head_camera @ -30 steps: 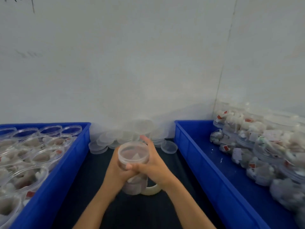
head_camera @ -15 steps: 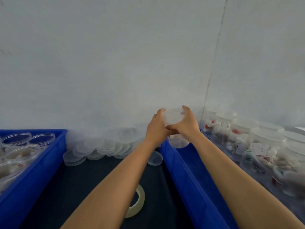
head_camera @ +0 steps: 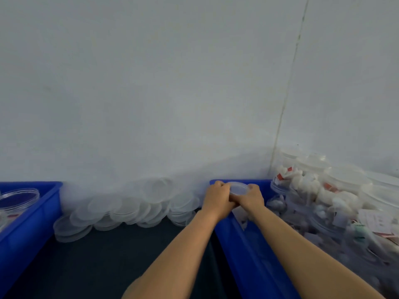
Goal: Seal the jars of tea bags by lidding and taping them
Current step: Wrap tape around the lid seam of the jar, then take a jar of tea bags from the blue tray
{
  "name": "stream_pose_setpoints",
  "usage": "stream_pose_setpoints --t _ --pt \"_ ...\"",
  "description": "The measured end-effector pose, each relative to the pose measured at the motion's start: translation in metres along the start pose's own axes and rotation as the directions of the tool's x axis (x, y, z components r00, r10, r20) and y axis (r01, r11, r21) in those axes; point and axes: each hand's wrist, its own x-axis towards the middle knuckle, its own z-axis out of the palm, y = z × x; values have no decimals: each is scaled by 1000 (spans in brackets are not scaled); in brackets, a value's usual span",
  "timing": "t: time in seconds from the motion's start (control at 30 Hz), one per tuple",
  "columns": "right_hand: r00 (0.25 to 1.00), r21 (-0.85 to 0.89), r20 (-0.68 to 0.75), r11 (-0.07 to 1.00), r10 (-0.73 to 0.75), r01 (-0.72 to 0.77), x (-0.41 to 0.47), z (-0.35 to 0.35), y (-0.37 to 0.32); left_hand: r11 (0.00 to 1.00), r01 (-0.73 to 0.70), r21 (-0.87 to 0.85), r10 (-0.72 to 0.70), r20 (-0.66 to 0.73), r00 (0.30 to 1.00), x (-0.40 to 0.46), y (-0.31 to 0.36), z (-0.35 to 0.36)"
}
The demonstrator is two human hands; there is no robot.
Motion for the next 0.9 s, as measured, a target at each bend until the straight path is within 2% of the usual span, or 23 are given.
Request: stream_pose_setpoints --t 0.07,0.2,0.37,0.47,0.6,0.73,0.8,0.9 --pt "1000 27 -3 1000 14 -14 0 7 8 993 32 110 -28 -40 999 0 -6 11" --pt "999 71 13 997 -30 29 3 14 13 991 77 105 -75 -24 997 5 -14 23" --pt "995 147 42 985 -95 88 3 16 19 991 55 126 -58 20 998 5 -13 22" --pt "998 126 18 991 -53 50 4 17 21 987 32 155 -35 15 999 3 -15 18" --pt "984 260 167 959 65 -108 7 12 20 965 -10 261 -21 113 993 1 -5 4" --pt "976 154 185 977 120 -149 2 8 12 974 -12 225 -50 268 962 -10 6 -12" --pt "977 124 170 981 130 -152 -8 15 -2 980 8 199 -67 290 955 -22 4 -25" --pt "993 -7 -26 993 117 -117 -33 29 -28 979 33 201 -86 262 961 -48 -3 -55"
